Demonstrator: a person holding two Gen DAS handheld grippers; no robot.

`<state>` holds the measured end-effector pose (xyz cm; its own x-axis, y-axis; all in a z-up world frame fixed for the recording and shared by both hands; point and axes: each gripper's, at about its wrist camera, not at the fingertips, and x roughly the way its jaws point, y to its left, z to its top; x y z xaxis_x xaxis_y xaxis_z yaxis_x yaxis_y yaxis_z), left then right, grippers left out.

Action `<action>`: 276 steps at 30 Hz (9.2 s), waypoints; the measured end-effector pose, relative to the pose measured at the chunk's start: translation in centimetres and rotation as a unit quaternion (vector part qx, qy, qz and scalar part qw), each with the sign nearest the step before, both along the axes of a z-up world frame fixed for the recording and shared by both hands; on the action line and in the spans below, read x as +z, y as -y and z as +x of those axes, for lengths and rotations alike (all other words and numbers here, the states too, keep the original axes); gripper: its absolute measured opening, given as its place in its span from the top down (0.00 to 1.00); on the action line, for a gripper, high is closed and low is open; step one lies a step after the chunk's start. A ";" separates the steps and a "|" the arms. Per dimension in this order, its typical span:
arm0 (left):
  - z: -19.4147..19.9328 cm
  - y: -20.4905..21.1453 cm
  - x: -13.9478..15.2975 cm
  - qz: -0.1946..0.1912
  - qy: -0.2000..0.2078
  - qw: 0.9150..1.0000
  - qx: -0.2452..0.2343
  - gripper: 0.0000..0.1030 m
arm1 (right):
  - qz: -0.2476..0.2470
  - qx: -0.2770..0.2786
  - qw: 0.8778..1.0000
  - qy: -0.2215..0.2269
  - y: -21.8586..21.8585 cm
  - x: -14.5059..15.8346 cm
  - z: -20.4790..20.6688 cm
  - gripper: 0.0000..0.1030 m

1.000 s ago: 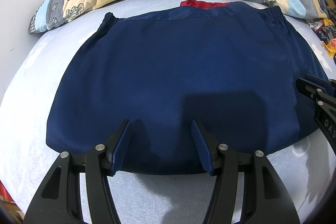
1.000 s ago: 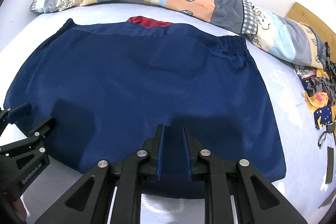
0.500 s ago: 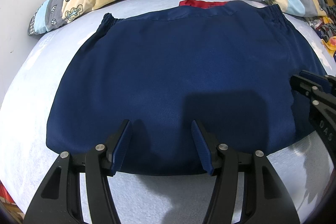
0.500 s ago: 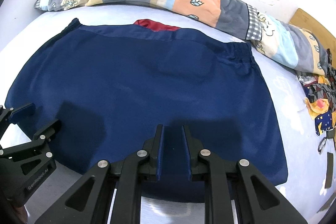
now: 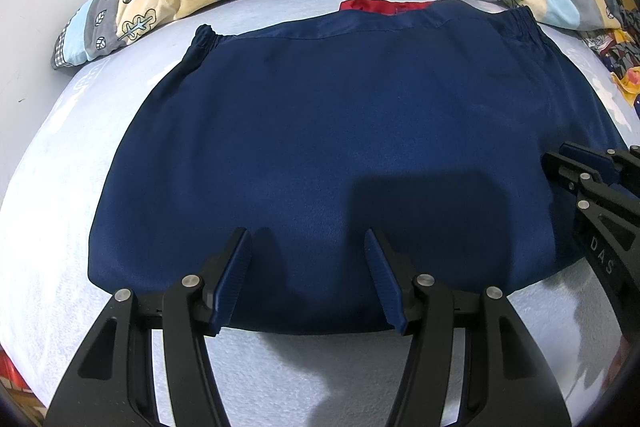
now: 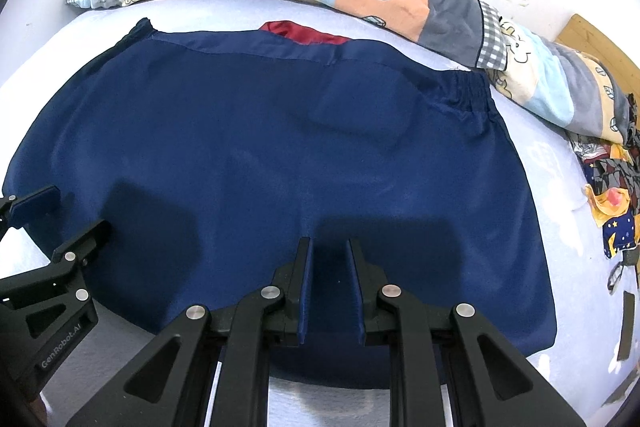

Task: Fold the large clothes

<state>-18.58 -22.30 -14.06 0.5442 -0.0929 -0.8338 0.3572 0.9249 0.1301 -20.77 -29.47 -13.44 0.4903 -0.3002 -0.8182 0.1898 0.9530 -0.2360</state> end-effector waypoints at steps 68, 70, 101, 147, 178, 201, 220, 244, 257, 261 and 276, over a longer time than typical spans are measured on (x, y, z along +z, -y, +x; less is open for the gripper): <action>-1.5 3.6 0.6 -0.001 -0.012 1.000 -0.024 0.39 | 0.436 -0.286 0.841 0.148 22.6 -3.9 -12.3 0.53; -1.5 3.7 0.7 0.000 -0.012 1.000 -0.025 0.39 | 0.455 -0.262 0.835 0.165 22.6 -4.6 -10.8 0.53; -0.1 7.1 0.9 -0.032 0.053 0.998 -0.008 0.31 | 0.159 -0.132 0.962 0.179 13.4 4.6 -6.6 0.85; 1.5 2.1 1.3 -0.025 0.034 0.998 0.035 0.30 | 0.143 -0.121 0.963 0.196 10.7 7.2 -5.8 0.85; 6.8 -24.4 5.2 -0.092 0.039 0.961 0.260 0.30 | -0.110 0.066 0.989 0.075 -22.8 -3.8 7.2 0.83; 6.1 -27.7 6.1 -0.136 0.041 0.949 0.280 0.30 | 0.064 0.222 0.970 0.075 -22.5 2.1 -0.2 0.60; 5.3 -13.2 5.5 -0.113 0.030 0.993 0.024 0.30 | 0.164 0.077 0.982 0.044 -7.1 -3.3 -0.5 0.91; 7.4 -11.8 0.6 -0.004 -0.008 0.995 0.096 0.18 | 0.107 0.078 0.991 0.013 -7.9 -1.4 0.9 0.84; 7.6 -11.6 0.6 -0.001 -0.005 0.996 0.094 0.18 | 0.079 0.082 0.993 0.011 -8.9 -2.0 1.1 0.84; 7.6 -11.6 0.6 -0.001 -0.005 0.996 0.094 0.18 | 0.070 0.085 0.994 0.012 -9.1 -2.0 1.0 0.84; 7.7 -11.9 0.6 -0.005 -0.006 0.995 0.096 0.19 | 0.063 0.086 0.994 0.012 -9.3 -2.1 0.9 0.84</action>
